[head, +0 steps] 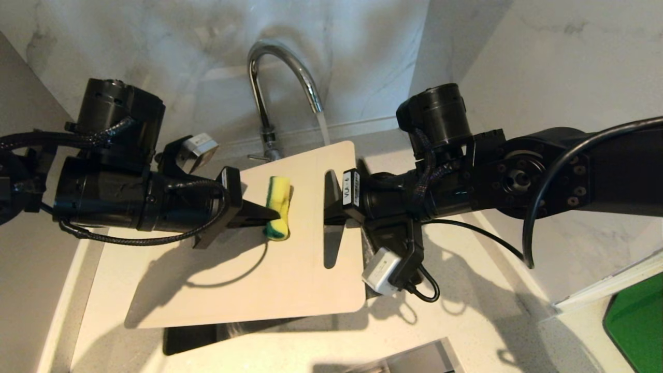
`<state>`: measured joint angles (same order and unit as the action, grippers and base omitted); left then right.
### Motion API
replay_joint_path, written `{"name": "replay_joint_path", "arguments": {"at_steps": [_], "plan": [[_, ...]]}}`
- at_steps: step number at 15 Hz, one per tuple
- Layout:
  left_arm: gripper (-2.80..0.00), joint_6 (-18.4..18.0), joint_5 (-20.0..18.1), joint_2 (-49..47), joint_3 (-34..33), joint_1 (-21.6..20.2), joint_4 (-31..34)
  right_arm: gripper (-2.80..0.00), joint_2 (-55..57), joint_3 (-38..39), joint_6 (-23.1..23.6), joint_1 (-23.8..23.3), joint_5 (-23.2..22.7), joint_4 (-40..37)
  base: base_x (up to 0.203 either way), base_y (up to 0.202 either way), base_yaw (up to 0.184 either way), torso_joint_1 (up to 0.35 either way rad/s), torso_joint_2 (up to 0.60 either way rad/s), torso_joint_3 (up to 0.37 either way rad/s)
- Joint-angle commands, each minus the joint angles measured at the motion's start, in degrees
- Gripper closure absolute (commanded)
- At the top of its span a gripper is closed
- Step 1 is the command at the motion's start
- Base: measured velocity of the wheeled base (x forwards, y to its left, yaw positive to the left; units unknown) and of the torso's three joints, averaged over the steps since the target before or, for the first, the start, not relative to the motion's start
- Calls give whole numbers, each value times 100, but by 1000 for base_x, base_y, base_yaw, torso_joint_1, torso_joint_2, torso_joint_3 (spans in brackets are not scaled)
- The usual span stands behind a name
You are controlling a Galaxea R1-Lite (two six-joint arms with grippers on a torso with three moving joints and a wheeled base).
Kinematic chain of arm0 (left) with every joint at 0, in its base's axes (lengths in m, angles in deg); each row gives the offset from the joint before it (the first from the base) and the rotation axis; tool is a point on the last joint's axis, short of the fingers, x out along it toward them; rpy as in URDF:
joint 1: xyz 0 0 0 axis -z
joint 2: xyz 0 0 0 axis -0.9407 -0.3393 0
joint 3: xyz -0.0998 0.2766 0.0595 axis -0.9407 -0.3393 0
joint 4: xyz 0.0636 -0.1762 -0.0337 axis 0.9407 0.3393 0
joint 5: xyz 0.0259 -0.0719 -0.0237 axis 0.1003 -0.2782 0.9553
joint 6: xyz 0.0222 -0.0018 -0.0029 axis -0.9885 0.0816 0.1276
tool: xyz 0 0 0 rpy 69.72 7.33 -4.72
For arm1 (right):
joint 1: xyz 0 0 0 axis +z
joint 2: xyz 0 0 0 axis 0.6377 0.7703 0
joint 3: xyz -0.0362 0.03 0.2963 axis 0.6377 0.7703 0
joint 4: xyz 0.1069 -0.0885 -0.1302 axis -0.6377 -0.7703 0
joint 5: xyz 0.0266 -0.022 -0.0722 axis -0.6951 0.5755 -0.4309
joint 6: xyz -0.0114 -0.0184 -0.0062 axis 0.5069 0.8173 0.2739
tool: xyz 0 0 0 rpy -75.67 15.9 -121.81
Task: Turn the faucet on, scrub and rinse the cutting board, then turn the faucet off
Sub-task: Scrub the cutting board underwater
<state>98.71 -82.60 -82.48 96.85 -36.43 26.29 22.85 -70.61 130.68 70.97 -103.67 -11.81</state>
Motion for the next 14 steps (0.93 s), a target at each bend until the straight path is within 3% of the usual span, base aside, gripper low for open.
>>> {"name": "replay_joint_path", "arguments": {"at_steps": [1, 3, 6, 14], "plan": [[0, 15, -12, -56, -325, -136, -131, 0, -12, -20, 73, 3, -21, -2, 0, 0, 0, 0, 0, 0], [0, 18, -12, -47, -731, -186, -536, 0, -13, -20, 47, -4, -21, -2, 0, 0, 0, 0, 0, 0], [0, -46, -46, -6, -1274, -659, -953, 0, -27, -16, 47, -5, -21, -2, 0, 0, 0, 0, 0, 0], [0, -946, -716, -332, -2869, -2403, -1994, 0, -114, 21, 47, -5, -21, -2, 0, 0, 0, 0, 0, 0]]}}
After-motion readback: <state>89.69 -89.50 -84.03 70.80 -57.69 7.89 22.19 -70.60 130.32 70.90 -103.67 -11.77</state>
